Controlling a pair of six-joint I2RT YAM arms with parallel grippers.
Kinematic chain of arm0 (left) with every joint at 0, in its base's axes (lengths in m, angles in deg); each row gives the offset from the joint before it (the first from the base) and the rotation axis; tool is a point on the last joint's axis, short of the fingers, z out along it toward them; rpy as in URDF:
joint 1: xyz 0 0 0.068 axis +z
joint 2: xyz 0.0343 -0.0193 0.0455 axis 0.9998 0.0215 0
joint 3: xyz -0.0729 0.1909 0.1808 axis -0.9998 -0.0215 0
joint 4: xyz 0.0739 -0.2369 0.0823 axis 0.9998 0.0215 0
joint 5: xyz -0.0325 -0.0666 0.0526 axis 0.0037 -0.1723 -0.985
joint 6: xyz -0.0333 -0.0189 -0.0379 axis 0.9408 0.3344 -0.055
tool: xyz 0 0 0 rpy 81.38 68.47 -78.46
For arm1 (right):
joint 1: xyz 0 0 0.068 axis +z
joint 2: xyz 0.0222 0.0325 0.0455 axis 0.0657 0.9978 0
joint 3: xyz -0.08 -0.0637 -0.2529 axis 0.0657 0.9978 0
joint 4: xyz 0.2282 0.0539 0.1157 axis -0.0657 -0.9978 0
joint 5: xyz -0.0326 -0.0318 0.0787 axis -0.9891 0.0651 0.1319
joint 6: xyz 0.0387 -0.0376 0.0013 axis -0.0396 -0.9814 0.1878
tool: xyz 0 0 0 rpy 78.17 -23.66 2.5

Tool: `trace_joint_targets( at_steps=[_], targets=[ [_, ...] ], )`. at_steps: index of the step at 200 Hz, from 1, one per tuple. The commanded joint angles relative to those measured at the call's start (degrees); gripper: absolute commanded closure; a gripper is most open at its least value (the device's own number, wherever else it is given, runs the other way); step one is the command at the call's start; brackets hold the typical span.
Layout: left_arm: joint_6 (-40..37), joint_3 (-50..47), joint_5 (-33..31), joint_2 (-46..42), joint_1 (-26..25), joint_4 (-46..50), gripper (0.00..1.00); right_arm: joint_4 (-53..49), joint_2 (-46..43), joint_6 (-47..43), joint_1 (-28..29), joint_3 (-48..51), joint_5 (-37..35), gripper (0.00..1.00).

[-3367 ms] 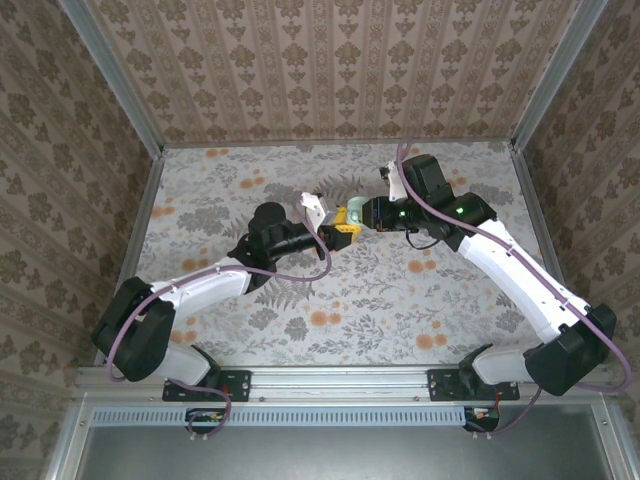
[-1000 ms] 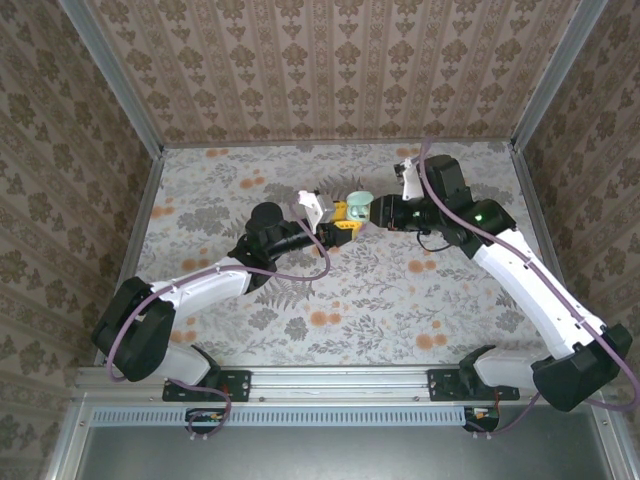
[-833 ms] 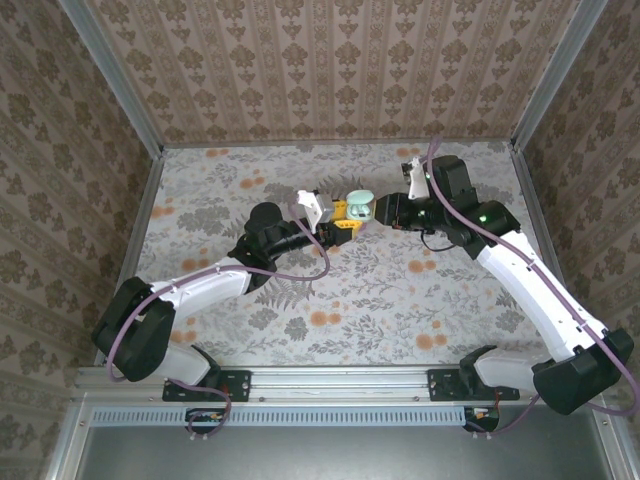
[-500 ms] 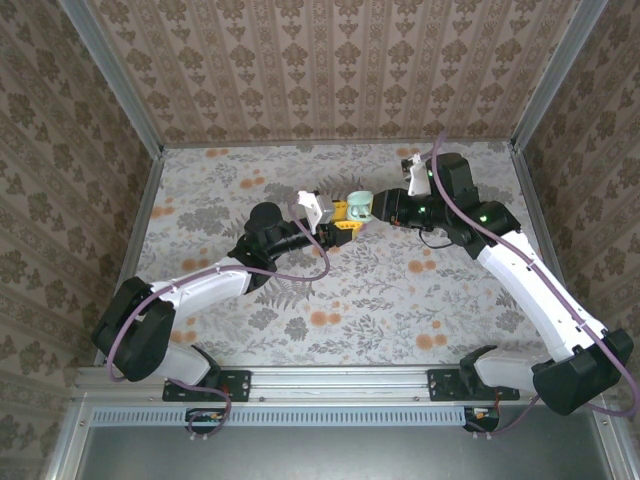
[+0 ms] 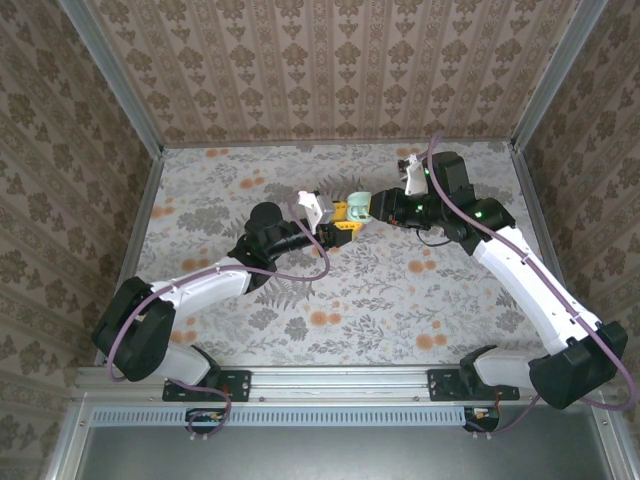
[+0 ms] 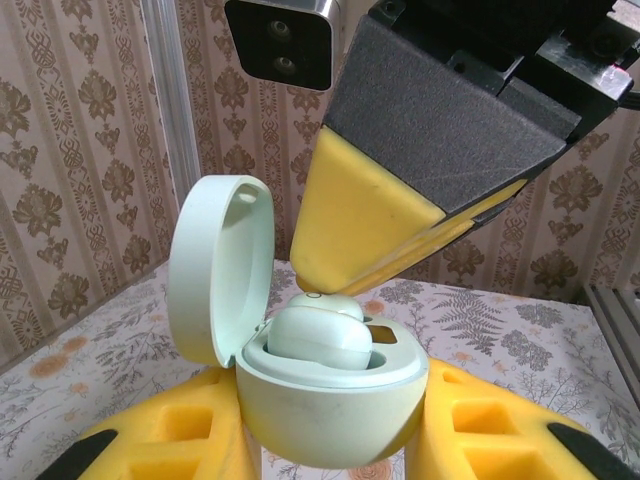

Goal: Insert the wireless bluetooth earbuds into the charging case

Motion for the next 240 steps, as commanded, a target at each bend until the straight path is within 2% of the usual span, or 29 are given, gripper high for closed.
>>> trace_joint_targets(
  at_steps=[1, 59, 99, 167, 240],
  targets=[
    [-0.3, 1.65, 0.91, -1.46, -0.41, -2.19, 0.71, -1.11, 0.67, 0.44, -0.24, 0.82, 0.31, 0.7],
    [-1.09, 1.64, 0.46, -1.79, -0.41, -0.39, 0.71, 1.36, -4.04, 0.9, -1.03, 1.53, -1.79, 0.66],
    [-1.69, 2.63, 1.11, -1.46, -0.43, 0.67, 0.71, 4.63, -8.12, 2.42, -4.94, 2.87, -3.28, 0.63],
    [-3.27, 4.67, 3.14, -0.1, -1.7, 4.09, 0.71, 8.25, -3.57, 9.28, -10.89, -0.53, 6.41, 0.6],
    [-3.34, 6.44, 4.59, 1.19, -2.36, 4.41, 0.71, 10.52, 1.86, 12.62, -11.53, -3.58, 15.5, 0.55]
  ],
)
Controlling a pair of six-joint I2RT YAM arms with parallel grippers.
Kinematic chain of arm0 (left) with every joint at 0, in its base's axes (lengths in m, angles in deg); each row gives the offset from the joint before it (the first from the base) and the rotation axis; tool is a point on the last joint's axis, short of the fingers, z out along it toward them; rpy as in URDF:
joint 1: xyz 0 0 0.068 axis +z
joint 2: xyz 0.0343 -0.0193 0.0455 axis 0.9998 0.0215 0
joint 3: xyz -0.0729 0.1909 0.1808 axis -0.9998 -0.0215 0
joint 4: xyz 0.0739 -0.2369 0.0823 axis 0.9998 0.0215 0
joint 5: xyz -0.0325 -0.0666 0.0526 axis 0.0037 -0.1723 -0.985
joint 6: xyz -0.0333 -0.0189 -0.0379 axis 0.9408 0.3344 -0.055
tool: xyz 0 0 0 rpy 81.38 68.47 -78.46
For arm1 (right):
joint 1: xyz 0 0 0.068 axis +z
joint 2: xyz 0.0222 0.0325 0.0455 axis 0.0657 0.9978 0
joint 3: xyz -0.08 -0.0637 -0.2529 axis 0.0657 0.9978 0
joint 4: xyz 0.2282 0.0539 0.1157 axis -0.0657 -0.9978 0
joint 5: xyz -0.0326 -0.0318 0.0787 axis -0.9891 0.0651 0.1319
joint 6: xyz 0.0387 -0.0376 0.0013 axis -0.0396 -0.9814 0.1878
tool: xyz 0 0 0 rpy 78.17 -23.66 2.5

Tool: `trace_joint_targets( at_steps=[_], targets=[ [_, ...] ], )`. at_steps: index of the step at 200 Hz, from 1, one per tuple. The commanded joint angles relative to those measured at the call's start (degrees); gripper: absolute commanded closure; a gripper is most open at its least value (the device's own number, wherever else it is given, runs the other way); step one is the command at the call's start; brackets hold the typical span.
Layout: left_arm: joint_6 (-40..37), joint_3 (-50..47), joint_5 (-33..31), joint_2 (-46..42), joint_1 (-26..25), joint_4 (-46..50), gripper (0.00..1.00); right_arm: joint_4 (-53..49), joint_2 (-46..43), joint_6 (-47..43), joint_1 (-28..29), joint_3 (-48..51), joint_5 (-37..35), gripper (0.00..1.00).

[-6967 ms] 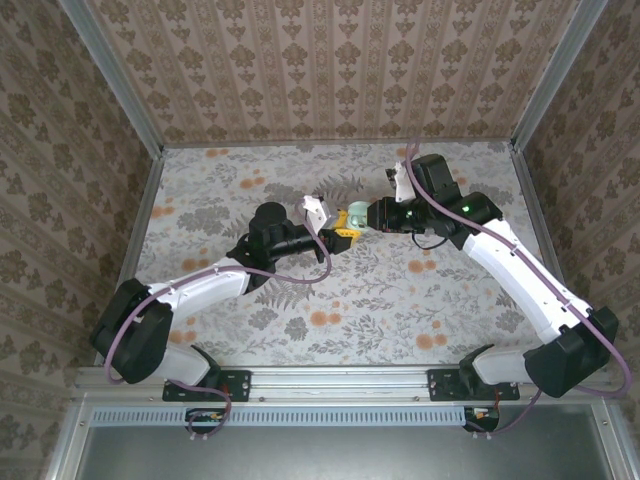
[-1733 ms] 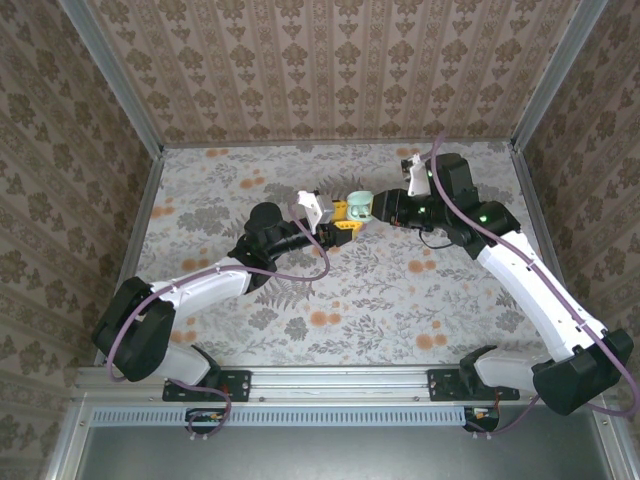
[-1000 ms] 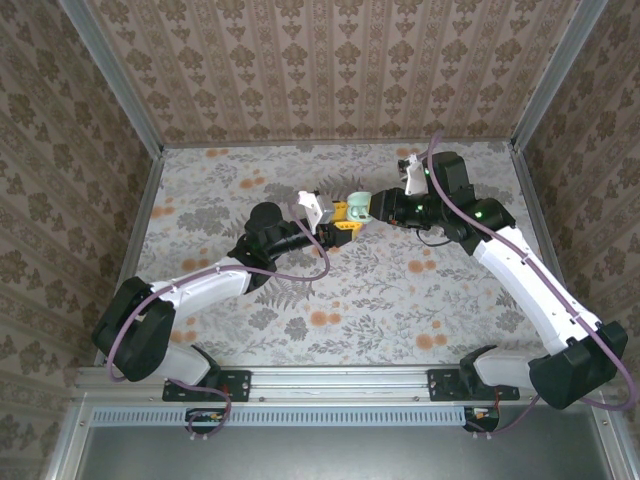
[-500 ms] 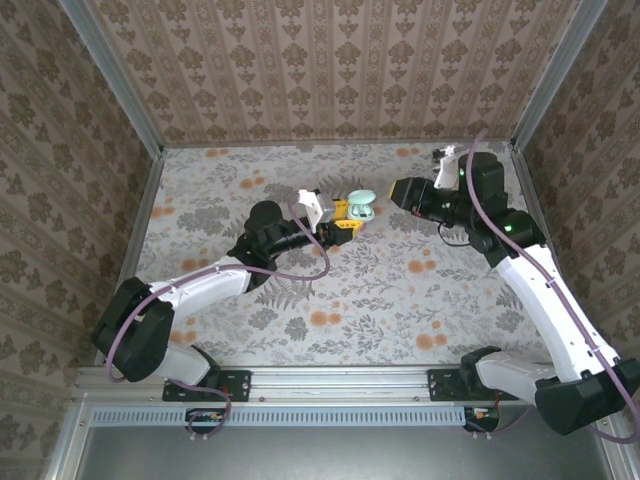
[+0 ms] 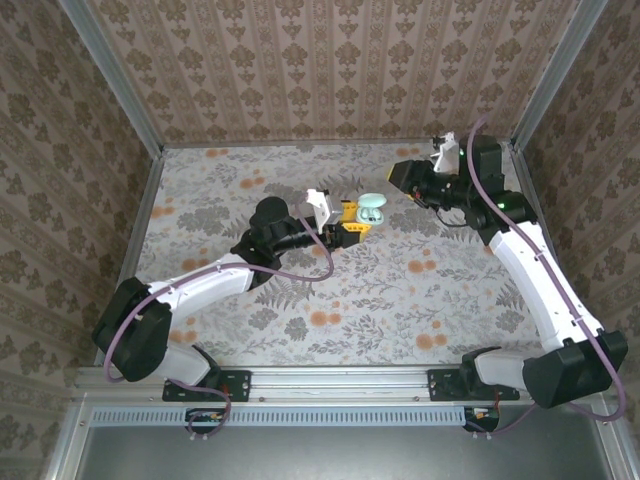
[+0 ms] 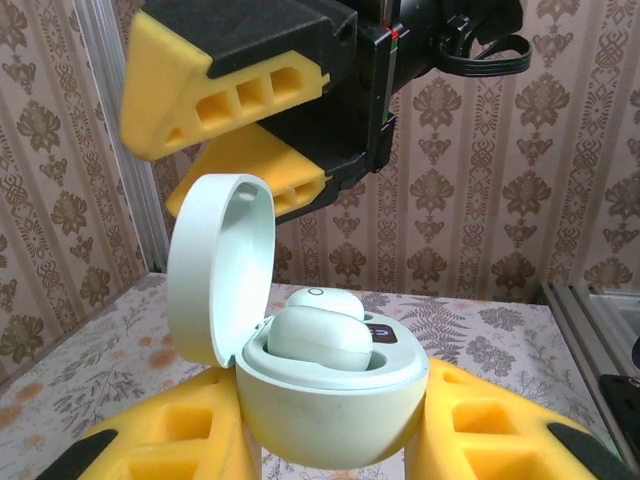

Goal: Insert the wireless bluetooth earbuds into the charging case

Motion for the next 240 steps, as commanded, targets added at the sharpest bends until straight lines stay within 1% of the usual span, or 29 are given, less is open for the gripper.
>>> trace_joint_targets(
  at_steps=[1, 55, 99, 213, 217, 240],
  targets=[
    [-1.54, 1.97, 1.53, 1.19, -0.16, 0.25, 0.71, 2.69, 1.72, 2.31, -0.2, -1.75, 6.06, 0.55],
    [-0.92, 2.07, 0.76, 1.58, -0.15, -1.02, 0.71, 0.49, 3.18, 0.5, 0.51, -0.88, 10.64, 0.53],
    [-0.51, 2.0, 0.03, 1.57, -0.08, -2.19, 0.71, -2.29, 2.8, -1.49, 0.69, 0.77, 11.48, 0.53],
    [0.04, 1.93, 0.03, 1.15, -0.14, -3.19, 0.71, -3.36, 1.89, -2.2, 1.47, 3.1, 12.3, 0.54],
    [0.11, 1.93, -1.6, 1.23, -0.15, -3.17, 0.71, -3.33, 1.79, -2.2, 1.48, 3.25, 12.3, 0.54],
    [0.07, 1.96, -2.08, 1.24, -0.16, -3.32, 0.71, -2.73, 1.03, -1.78, 1.44, 4.28, 12.3, 0.54]
  ],
)
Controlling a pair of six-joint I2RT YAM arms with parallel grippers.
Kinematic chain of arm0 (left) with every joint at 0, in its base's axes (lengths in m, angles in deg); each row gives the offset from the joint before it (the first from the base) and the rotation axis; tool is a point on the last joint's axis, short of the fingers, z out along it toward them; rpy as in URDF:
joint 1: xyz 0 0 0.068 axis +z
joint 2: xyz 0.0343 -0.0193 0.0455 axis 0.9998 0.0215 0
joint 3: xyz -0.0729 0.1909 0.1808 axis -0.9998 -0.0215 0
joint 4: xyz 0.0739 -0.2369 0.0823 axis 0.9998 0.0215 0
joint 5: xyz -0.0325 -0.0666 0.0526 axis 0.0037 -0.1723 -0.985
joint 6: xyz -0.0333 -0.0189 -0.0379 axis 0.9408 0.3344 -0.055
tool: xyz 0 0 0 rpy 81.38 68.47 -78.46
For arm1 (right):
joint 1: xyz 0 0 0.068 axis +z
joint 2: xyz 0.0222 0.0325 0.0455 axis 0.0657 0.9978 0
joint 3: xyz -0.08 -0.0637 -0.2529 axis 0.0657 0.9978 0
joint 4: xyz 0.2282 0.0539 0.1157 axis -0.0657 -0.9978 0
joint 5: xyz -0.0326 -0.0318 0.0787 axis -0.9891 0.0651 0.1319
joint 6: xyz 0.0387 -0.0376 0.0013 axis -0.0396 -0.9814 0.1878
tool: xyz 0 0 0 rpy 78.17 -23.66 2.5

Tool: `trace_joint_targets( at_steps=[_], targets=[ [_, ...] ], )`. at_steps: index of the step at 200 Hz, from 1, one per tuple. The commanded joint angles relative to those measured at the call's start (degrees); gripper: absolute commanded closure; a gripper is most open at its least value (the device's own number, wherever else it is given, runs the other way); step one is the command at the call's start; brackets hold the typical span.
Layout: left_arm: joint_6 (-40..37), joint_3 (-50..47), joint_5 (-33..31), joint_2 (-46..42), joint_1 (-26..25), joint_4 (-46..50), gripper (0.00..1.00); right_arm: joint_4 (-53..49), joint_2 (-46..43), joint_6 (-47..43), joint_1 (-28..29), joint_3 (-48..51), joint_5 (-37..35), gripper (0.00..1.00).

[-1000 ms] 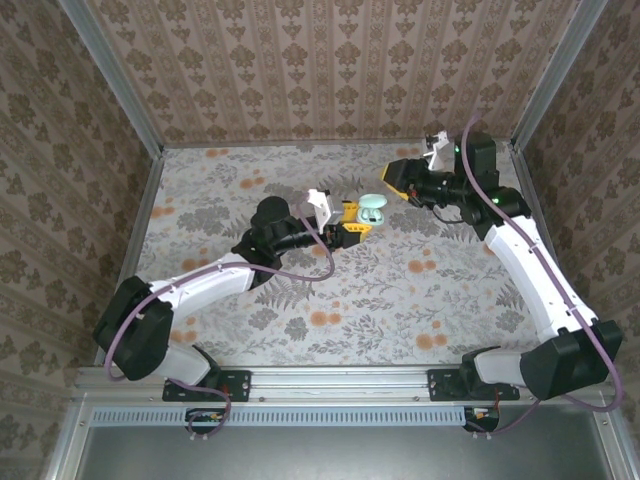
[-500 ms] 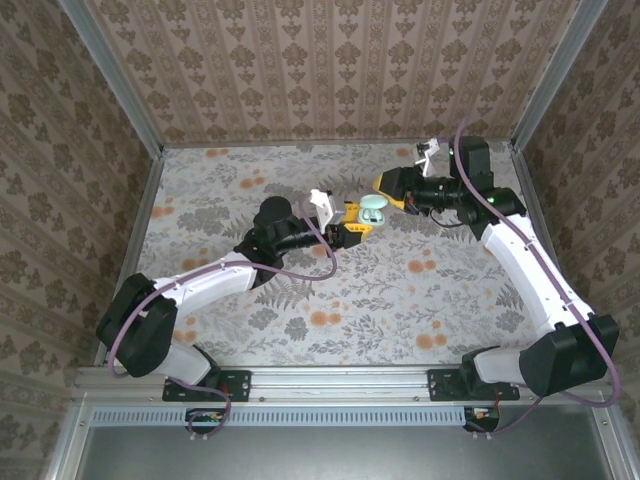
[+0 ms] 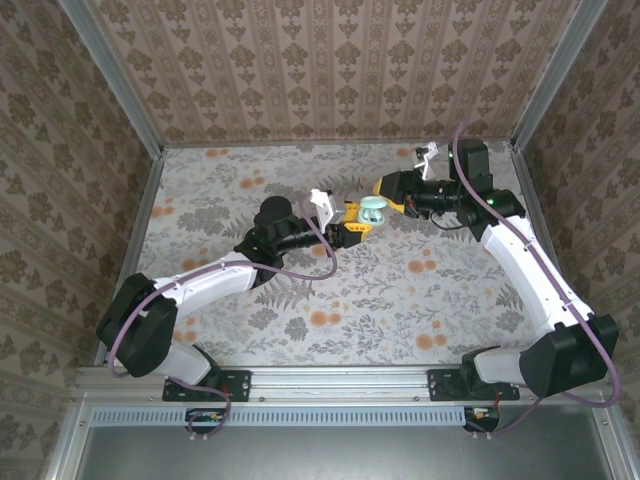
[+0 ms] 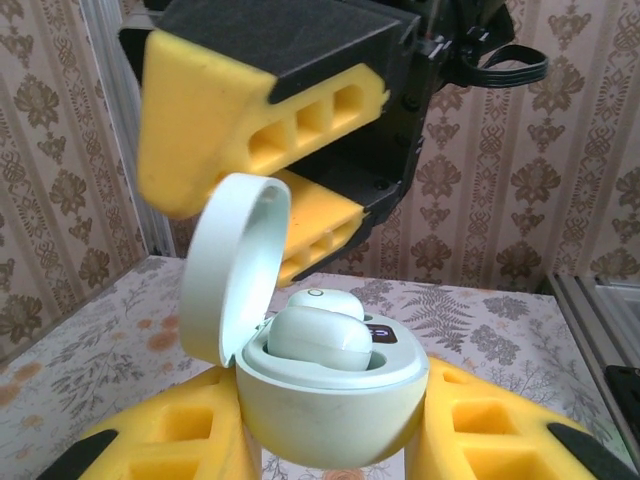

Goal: Insert the wireless bluetooth earbuds into the charging case

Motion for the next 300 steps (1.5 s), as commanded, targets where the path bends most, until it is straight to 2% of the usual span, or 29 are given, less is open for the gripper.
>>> trace_joint_targets(
  at_steps=[1, 90, 124, 203, 300],
  targets=[
    [0.16, 1.67, -1.05, -0.54, -0.16, -3.75, 0.71, -1.32, -1.44, -0.2, 0.74, 1.88, 1.65, 0.54],
    [0.85, 1.68, -1.71, -0.36, 0.01, -5.05, 0.71, 1.49, -3.46, 1.88, 0.76, 5.65, 2.97, 0.53],
    [3.12, 1.19, -2.72, -0.26, 0.36, -7.62, 0.71, 9.73, -4.86, 7.15, 0.69, 9.05, 7.39, 0.48],
    [9.81, -0.43, -3.3, 0.63, 2.09, -15.34, 0.71, 24.05, -6.2, 16.54, 0.58, 14.46, 12.98, 0.45],
    [10.85, 0.09, -2.14, 1.4, 1.95, -16.29, 0.71, 32.49, -5.42, 22.63, 0.73, 15.53, 15.72, 0.47]
  ],
)
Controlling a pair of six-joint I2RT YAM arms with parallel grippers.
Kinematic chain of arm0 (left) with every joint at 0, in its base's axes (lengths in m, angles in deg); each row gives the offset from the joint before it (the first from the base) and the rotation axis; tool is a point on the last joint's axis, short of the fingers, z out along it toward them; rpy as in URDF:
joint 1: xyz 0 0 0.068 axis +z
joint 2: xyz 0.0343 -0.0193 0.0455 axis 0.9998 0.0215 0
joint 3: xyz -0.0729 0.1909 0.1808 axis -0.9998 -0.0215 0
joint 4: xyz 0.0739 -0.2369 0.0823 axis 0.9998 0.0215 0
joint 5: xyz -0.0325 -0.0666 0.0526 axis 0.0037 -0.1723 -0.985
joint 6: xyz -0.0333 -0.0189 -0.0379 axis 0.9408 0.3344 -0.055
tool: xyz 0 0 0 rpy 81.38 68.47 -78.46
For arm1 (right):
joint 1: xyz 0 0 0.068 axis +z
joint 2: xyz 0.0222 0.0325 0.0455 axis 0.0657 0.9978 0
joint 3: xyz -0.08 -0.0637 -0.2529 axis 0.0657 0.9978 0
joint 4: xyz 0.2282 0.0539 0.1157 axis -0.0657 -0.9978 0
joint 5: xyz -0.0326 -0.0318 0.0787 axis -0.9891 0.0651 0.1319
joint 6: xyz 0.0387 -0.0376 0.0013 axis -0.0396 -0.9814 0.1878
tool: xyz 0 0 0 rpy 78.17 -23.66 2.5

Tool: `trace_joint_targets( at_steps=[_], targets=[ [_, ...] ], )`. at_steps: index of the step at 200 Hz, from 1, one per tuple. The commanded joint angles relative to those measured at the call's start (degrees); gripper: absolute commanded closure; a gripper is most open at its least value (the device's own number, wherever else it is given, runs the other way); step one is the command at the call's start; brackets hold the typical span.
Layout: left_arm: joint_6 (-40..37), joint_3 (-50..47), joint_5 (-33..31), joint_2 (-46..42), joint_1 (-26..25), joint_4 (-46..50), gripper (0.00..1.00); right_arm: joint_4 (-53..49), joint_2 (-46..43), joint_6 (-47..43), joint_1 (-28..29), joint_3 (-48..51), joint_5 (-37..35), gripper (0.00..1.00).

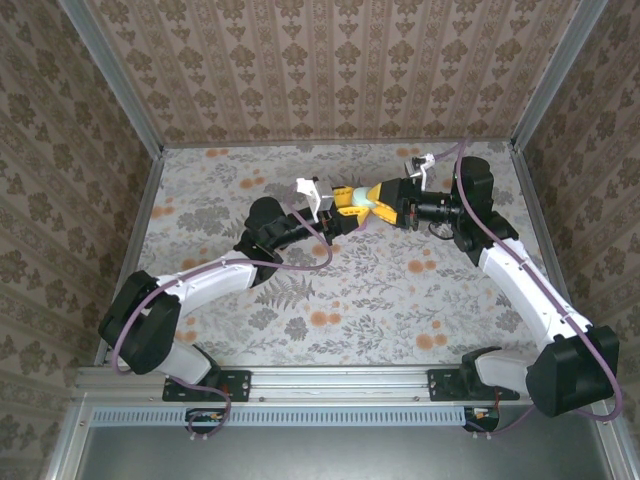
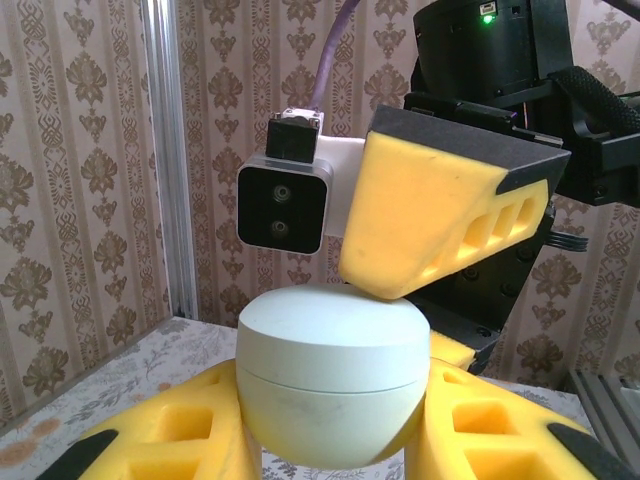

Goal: Insert the wireless bluetooth earbuds into the charging case

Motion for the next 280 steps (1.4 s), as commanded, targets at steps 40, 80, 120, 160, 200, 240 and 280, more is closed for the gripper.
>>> trace_joint_targets(
  at_steps=[40, 80, 120, 160, 200, 240, 280],
  targets=[
    [1.21, 0.59, 1.29, 0.54, 0.36, -3.3, 0.71, 6.22, 0.95, 4.04, 0.32, 0.64, 2.3, 0.51],
    [0.99, 0.47, 0.97, 0.57, 0.4, -3.15, 0.7, 7.65, 1.5, 5.15, 0.64, 1.08, 2.46, 0.52],
    [0.75, 0.82, 1.3, 0.79, 0.44, -2.93, 0.7, 7.74, 1.17, 4.95, 0.74, 1.4, 2.38, 0.58],
    [-1.79, 1.03, 1.11, 0.07, 0.34, 1.01, 0.65, 5.9, 1.04, 3.23, 0.6, 1.17, 0.62, 0.66],
    [-7.19, 0.03, -0.54, -2.4, 0.24, 8.02, 0.48, 5.33, 0.06, 2.91, 0.01, 1.64, -2.11, 0.7],
    [-11.42, -1.85, -2.63, -5.37, 0.55, 14.54, 0.39, 5.2, -0.52, 2.2, -0.29, 2.92, -5.47, 0.71],
    [-12.26, -7.23, -11.22, -11.08, 1.45, 15.74, 0.33, -1.45, -0.9, -4.36, -0.34, 6.1, -14.75, 0.71]
  ],
)
